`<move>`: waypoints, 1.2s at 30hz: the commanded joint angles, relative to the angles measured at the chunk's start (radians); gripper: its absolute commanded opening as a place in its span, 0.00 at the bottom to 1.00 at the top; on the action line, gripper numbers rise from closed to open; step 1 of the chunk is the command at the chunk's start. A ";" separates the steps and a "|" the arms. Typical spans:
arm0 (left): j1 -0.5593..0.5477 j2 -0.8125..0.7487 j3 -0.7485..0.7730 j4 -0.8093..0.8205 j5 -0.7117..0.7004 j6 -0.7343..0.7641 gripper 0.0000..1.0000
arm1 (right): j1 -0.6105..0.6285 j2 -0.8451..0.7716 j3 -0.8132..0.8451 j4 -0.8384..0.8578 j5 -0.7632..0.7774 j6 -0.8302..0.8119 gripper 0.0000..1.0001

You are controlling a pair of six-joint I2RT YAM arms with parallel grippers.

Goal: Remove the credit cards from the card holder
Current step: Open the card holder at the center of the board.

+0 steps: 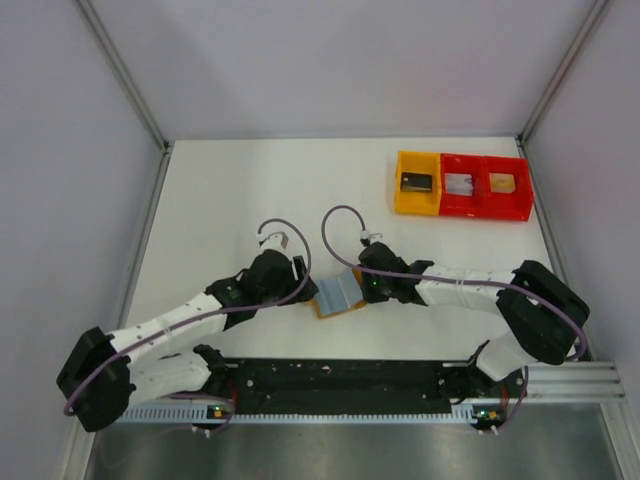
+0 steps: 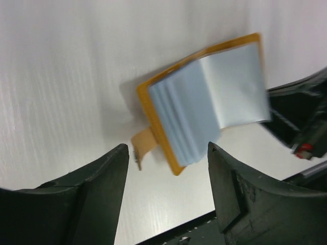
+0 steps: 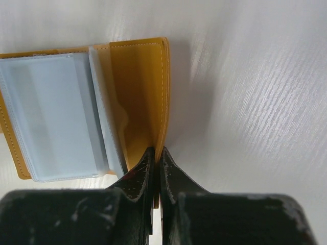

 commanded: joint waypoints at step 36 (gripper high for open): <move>0.028 0.200 -0.004 0.336 0.146 -0.130 0.59 | 0.003 0.001 -0.030 0.017 -0.022 0.035 0.00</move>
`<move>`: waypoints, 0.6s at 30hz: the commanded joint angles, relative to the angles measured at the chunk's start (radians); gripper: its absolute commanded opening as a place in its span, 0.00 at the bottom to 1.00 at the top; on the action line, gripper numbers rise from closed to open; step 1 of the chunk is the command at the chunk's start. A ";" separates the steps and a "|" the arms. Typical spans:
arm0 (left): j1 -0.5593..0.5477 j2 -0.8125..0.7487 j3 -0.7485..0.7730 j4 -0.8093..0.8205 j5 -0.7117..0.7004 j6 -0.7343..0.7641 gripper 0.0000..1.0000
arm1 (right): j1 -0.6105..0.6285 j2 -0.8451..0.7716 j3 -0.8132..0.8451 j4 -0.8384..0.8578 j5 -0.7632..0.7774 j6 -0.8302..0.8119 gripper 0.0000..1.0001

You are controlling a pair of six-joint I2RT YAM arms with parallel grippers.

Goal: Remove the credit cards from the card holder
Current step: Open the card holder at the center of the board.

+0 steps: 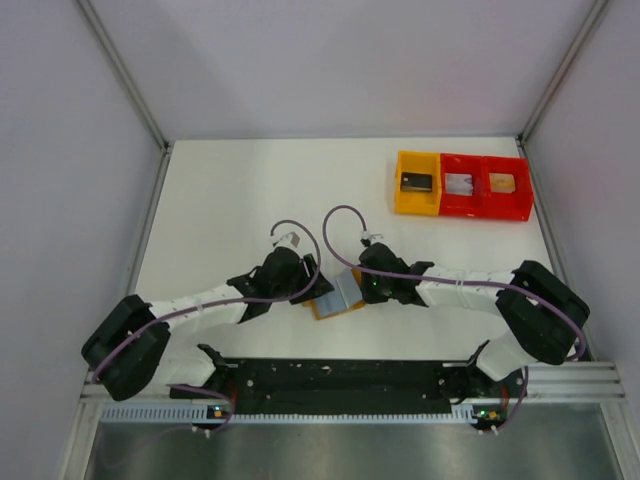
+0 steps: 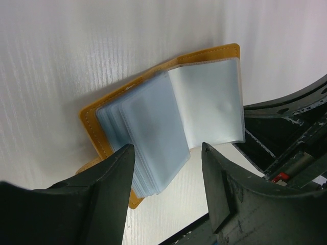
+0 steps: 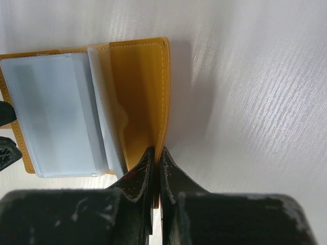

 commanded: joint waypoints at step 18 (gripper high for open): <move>0.009 0.055 0.017 0.087 0.053 -0.005 0.58 | 0.002 0.003 -0.019 -0.007 -0.004 0.009 0.00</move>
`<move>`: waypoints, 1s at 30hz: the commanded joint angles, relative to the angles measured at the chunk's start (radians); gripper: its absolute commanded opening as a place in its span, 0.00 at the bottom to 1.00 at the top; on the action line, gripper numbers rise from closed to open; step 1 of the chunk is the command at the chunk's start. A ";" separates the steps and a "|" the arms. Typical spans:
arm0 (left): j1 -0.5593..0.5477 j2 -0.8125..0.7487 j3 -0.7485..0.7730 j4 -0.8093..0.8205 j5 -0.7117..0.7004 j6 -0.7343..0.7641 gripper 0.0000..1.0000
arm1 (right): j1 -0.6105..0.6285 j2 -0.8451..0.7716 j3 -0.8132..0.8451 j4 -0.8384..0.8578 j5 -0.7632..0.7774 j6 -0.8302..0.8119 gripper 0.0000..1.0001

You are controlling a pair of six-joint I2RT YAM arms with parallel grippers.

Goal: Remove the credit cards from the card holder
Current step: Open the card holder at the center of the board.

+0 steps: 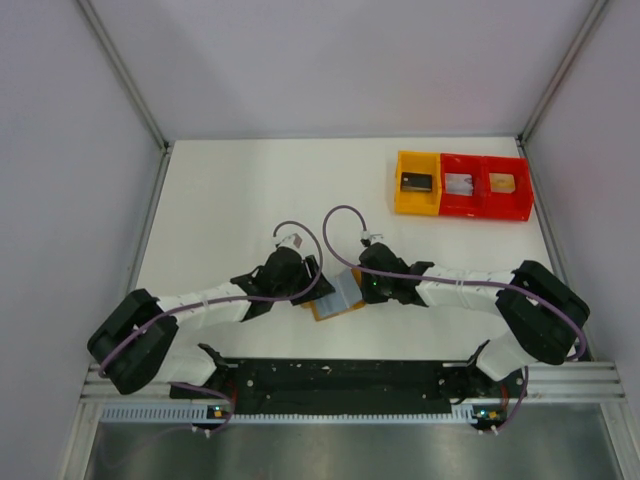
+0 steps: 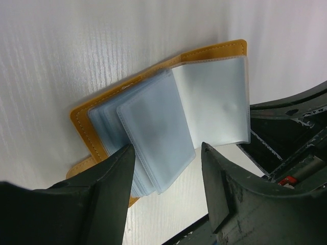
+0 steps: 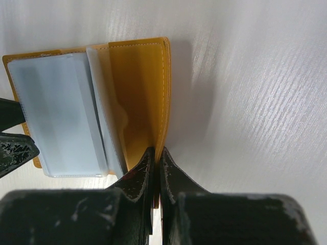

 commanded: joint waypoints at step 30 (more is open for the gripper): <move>0.002 -0.021 0.068 0.075 0.080 0.010 0.44 | 0.001 -0.224 -0.015 -0.130 0.125 -0.027 0.42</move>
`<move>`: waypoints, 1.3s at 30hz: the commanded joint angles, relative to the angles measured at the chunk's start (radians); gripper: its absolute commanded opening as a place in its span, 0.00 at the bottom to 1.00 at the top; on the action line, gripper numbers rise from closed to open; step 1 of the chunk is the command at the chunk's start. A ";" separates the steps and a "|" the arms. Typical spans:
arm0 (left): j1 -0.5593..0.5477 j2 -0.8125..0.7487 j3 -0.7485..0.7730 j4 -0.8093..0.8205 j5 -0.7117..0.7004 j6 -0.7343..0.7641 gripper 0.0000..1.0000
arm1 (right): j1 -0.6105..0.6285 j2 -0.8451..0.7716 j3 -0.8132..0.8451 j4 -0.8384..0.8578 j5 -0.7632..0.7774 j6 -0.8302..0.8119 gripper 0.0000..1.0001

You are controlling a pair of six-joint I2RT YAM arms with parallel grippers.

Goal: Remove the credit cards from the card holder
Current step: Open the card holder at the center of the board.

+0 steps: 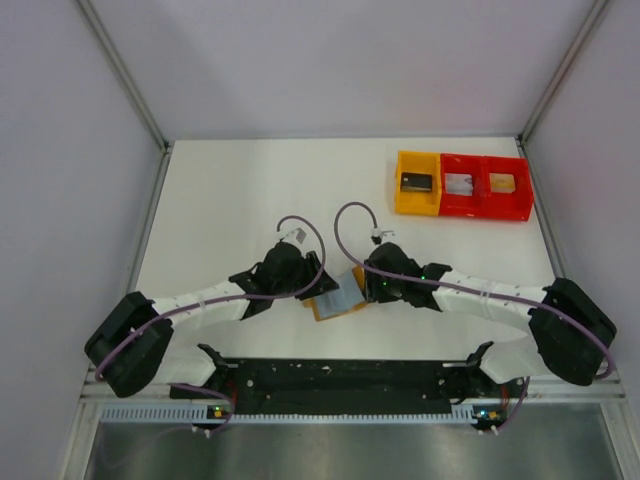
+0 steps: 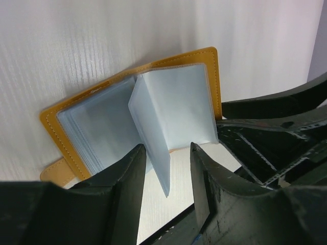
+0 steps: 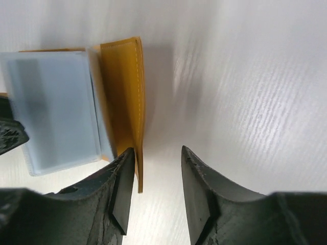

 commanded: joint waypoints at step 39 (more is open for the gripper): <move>0.000 0.110 0.087 0.120 0.069 -0.016 0.33 | -0.030 -0.094 -0.133 0.377 -0.235 -0.040 0.29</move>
